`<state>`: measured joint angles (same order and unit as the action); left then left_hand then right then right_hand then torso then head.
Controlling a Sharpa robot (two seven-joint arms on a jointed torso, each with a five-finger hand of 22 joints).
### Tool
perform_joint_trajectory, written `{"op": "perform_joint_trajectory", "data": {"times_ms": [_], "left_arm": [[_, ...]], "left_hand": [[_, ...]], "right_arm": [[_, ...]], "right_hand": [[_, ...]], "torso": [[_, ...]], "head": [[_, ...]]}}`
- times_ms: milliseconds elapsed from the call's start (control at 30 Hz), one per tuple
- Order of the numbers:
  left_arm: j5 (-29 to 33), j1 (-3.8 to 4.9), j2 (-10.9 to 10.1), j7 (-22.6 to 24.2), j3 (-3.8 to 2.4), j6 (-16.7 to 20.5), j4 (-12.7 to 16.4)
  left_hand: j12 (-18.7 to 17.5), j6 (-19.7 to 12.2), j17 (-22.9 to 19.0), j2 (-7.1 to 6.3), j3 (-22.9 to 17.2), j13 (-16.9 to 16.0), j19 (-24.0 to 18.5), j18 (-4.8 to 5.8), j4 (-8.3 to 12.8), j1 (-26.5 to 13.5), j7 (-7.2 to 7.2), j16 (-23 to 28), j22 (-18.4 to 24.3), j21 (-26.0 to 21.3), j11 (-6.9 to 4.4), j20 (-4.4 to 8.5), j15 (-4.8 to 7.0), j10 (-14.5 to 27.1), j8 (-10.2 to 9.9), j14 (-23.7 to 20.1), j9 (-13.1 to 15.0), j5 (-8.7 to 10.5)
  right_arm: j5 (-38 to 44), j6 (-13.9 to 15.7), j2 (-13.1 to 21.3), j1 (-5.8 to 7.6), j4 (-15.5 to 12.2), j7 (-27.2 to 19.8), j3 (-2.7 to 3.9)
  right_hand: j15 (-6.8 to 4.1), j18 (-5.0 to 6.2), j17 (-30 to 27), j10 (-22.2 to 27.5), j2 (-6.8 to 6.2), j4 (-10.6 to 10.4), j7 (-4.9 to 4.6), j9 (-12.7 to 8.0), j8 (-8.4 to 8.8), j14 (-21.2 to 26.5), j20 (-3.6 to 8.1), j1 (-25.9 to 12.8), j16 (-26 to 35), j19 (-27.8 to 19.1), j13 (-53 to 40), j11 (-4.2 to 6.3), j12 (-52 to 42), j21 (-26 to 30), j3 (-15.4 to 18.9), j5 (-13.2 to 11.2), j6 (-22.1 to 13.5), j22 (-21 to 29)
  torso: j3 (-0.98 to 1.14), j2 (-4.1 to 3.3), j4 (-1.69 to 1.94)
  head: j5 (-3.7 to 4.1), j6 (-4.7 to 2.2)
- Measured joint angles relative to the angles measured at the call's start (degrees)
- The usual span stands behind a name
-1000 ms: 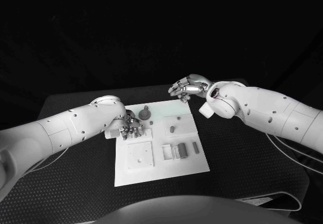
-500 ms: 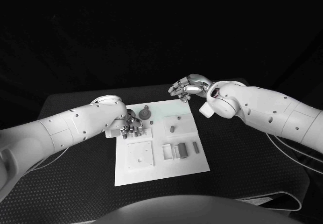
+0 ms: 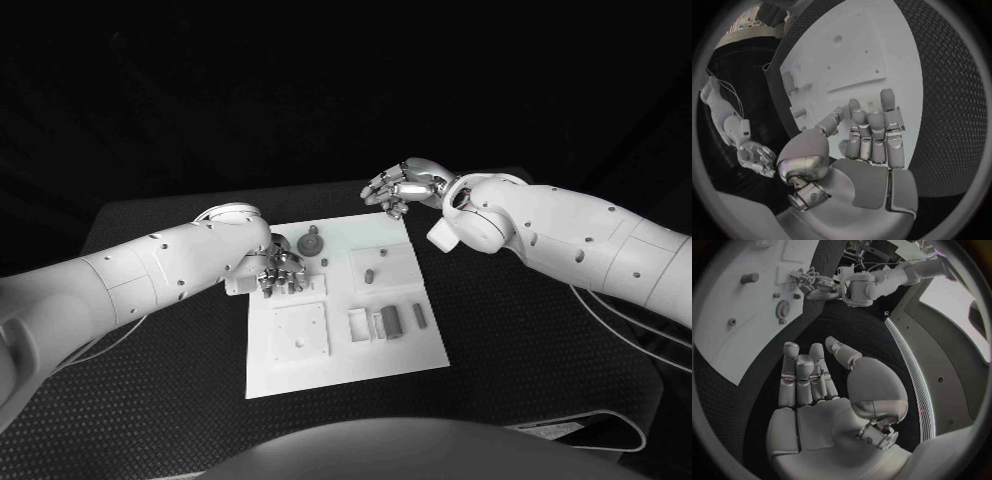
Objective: Assemble the parts on the task board
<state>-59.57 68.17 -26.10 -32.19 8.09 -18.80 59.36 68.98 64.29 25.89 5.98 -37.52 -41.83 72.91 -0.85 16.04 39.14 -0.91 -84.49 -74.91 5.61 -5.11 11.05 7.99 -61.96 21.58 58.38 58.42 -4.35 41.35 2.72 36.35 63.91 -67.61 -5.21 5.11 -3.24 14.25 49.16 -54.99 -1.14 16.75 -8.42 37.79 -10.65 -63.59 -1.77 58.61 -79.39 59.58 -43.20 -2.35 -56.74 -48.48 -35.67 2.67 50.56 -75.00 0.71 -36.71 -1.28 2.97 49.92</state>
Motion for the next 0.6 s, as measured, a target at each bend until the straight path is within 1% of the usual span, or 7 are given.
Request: {"op": "perform_joint_trajectory", "data": {"times_ms": [200, 400, 600], "left_arm": [[0.02, 0.00, 0.01, 0.08, -0.02, -0.24, -0.10], [0.04, 0.01, 0.04, 0.16, -0.03, -0.45, -0.22], [0.04, 0.02, 0.04, 0.21, -0.03, -0.60, -0.28]], "left_hand": [[0.00, 0.27, 0.08, -0.50, 0.06, -0.13, 0.21, 0.00, 0.07, 0.50, -0.06, 0.00, 0.00, 0.00, 0.08, 0.20, 0.11, -0.11, -0.11, 0.29, 0.12, 0.20], [0.00, 0.40, 0.09, -0.53, 0.06, -0.19, 0.21, 0.00, 0.07, 0.53, -0.01, 0.00, 0.00, 0.00, -0.09, 0.20, 0.11, -0.30, -0.12, 0.31, 0.12, 0.21], [0.00, 0.40, 0.13, -0.76, 0.06, -0.19, 0.21, 0.01, 0.08, 0.76, 0.00, 0.00, 0.00, 0.00, -0.01, 0.20, 0.01, -0.40, -0.17, 0.41, 0.22, 0.43]], "right_arm": [[0.00, 0.00, -0.02, 0.00, 0.03, 0.00, 0.00], [0.00, -0.01, -0.02, 0.00, 0.04, 0.00, 0.00], [0.00, -0.01, -0.03, 0.00, 0.05, 0.00, 0.00]], "right_hand": [[0.00, -0.02, 0.00, 0.00, 0.00, 0.00, 0.00, 0.00, 0.00, 0.00, 0.00, 0.00, 0.00, 0.00, 0.00, 0.00, 0.00, 0.22, 0.00, 0.00, 0.00, 0.00], [0.00, -0.05, 0.00, 0.00, 0.00, 0.00, 0.01, 0.00, 0.00, 0.00, 0.00, 0.00, 0.00, 0.00, 0.00, 0.00, -0.07, 0.22, 0.00, 0.00, 0.00, 0.00], [0.00, -0.07, -0.05, 0.00, 0.00, 0.00, 0.03, 0.00, 0.00, 0.00, 0.00, 0.00, 0.00, 0.00, 0.00, 0.00, -0.23, 0.22, 0.00, 0.00, 0.01, 0.00]], "torso": [[-0.01, 0.00, 0.00], [-0.01, 0.00, 0.00], [-0.02, 0.00, 0.00]], "head": [[0.00, -0.05], [0.03, -0.08], [0.04, -0.09]]}}
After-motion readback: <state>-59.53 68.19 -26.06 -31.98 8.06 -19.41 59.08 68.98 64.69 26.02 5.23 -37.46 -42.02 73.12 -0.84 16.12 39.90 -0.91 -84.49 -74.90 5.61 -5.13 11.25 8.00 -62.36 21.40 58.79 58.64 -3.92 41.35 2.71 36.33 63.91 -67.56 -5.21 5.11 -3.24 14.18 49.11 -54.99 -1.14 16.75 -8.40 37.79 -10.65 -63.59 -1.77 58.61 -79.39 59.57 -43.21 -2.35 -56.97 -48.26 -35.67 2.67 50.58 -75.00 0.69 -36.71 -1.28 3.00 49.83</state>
